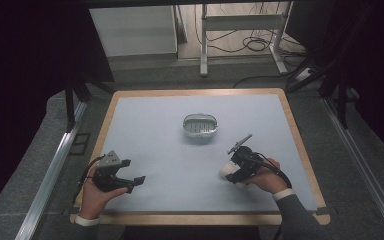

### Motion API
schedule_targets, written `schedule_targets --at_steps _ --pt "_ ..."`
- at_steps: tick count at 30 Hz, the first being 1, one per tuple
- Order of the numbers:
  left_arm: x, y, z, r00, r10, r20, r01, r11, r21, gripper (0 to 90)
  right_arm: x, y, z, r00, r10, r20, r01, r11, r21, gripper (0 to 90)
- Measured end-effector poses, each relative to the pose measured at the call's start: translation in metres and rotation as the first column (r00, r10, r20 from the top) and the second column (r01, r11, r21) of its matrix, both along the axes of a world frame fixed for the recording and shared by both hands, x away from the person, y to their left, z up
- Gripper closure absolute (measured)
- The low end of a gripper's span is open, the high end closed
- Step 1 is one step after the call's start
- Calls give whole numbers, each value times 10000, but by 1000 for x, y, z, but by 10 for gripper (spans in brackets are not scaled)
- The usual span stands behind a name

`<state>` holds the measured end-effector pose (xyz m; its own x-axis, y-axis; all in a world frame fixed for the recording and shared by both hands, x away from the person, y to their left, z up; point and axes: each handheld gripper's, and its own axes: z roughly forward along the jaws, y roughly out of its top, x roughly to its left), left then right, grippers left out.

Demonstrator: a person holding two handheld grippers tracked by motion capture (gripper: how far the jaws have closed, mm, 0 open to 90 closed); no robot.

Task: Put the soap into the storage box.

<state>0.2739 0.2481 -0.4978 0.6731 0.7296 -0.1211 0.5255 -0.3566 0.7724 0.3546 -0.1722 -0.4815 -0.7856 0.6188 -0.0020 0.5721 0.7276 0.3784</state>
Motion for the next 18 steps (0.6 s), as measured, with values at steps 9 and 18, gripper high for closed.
schedule_targets --at_steps 9,18 --pt "0 -1 0 10000 -39 -11 39 10000 17 129 1 5 -10 9992 182 -345 -199 9986 -495 377" --pt "0 -1 0 10000 -26 7 26 10000 25 129 1 9 -13 9986 248 -473 -291 9954 -914 488"
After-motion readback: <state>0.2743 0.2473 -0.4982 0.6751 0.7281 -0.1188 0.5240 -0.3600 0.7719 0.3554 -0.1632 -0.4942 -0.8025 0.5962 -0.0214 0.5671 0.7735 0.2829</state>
